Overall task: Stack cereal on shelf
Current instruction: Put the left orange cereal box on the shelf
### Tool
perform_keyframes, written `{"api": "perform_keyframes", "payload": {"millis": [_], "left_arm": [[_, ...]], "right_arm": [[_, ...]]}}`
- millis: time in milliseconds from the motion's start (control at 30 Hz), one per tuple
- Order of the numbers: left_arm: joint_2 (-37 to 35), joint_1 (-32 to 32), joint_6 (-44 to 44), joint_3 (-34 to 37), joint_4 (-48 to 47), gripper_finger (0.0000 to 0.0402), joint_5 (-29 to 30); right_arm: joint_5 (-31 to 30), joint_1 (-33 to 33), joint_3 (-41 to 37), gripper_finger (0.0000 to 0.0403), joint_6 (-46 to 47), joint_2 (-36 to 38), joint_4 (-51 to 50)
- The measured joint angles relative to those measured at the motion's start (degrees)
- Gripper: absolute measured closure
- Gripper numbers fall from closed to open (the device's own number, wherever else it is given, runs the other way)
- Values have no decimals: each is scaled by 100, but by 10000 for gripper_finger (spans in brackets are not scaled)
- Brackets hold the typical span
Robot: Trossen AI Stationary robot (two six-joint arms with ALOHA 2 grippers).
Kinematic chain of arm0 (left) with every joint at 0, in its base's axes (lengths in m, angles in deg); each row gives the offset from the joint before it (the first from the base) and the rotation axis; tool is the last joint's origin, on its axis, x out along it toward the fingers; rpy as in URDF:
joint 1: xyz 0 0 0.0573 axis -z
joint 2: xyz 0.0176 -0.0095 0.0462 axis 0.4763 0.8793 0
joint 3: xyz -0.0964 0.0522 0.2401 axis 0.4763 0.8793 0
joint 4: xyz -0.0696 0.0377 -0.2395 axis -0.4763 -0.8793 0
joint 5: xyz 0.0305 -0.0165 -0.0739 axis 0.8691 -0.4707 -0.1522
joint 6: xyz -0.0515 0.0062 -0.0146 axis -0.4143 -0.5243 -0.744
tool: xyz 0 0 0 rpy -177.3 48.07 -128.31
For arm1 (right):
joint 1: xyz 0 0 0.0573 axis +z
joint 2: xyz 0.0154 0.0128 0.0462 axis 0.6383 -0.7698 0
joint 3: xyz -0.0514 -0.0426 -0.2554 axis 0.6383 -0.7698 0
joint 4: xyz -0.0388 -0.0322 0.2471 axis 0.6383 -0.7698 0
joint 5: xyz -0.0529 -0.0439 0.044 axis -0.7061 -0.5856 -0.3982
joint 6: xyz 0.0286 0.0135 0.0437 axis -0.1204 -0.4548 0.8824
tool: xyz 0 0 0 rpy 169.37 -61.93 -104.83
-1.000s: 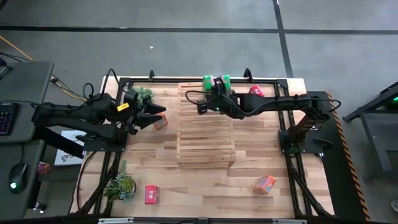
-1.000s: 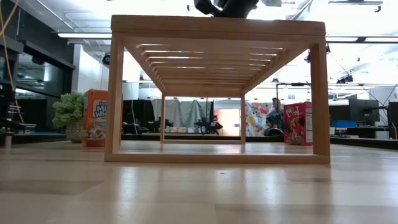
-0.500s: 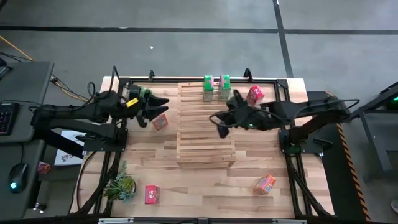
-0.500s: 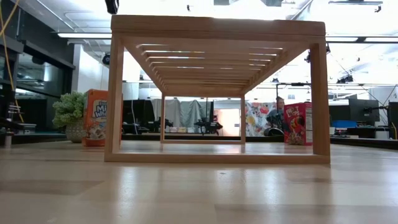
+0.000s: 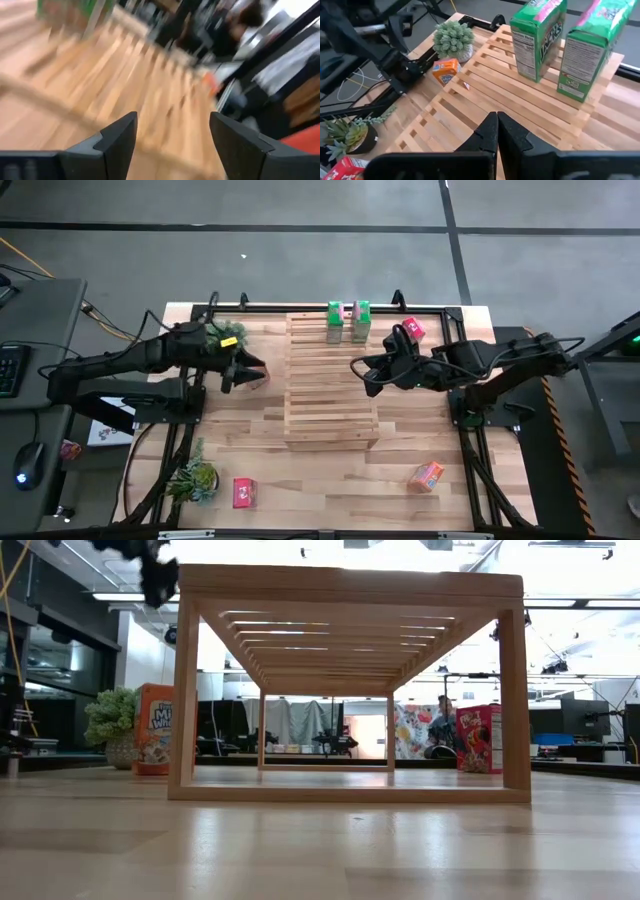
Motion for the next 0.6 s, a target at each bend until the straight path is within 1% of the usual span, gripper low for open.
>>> {"api": "perform_keyframes", "payload": {"millis": [167, 267, 433, 600], "left_arm": [[156, -261, 504, 0, -1578, 131, -78], [427, -405, 752, 7, -2201, 108, 68], [761, -625, 808, 7, -2307, 74, 496], [969, -752, 825, 4, -2328, 59, 987]], "right_arm": [[0, 0, 0, 403, 118, 0, -21], [0, 0, 0, 403, 121, 0, -22], [0, 0, 0, 403, 160, -2, -26], [-3, 0, 0, 403, 158, -2, -37]]}}
